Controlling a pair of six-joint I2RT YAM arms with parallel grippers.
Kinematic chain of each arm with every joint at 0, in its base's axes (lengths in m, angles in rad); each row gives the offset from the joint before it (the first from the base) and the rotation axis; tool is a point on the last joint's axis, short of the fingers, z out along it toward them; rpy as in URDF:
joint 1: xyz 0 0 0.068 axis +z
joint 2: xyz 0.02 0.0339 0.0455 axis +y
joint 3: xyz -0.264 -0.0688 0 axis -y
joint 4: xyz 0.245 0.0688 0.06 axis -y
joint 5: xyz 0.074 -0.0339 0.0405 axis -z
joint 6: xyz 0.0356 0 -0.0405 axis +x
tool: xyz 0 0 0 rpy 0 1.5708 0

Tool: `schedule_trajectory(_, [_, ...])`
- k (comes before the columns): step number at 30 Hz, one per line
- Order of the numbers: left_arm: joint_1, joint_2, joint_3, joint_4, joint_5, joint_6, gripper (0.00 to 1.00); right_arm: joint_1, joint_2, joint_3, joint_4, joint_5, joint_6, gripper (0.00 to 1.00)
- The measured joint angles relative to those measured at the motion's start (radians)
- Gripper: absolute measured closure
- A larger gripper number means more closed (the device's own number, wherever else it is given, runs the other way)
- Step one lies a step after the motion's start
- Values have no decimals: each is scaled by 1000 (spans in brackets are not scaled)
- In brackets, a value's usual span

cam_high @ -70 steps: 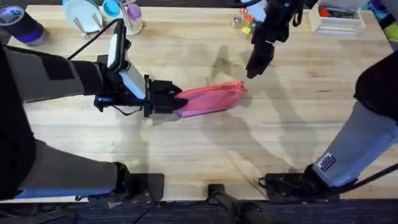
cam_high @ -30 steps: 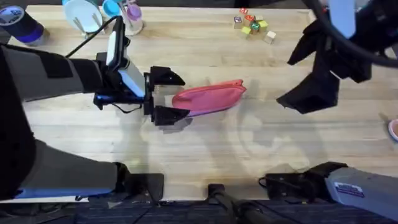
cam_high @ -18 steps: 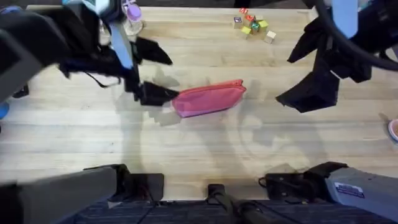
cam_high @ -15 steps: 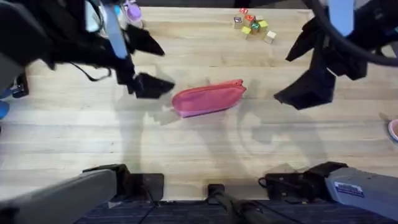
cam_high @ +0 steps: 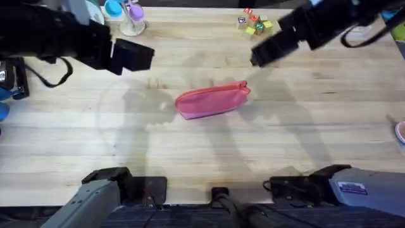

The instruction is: Unzip the bag, pick up the pens from the table one at a time and place them inside, then zip the bag closed.

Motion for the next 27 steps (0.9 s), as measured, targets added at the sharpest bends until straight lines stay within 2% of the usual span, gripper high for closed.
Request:
schedule_trajectory(4, [0, -20, 0, -2, -68, -129, 5, 0, 41, 0, 29, 0, 185, 5])
schedule_trajectory(9, [0, -18, 0, -3, -99, -200, 6, 0, 103, 0, 33, -1, 322, 5])
schedule_trajectory(18, [0, -6, 0, 2, -106, -230, 6, 0, 186, 0, 34, -3, 391, 5])
schedule_trajectory(27, [0, 15, 0, 1, -107, -233, 6, 0, 190, -1, 111, -3, 435, 5])
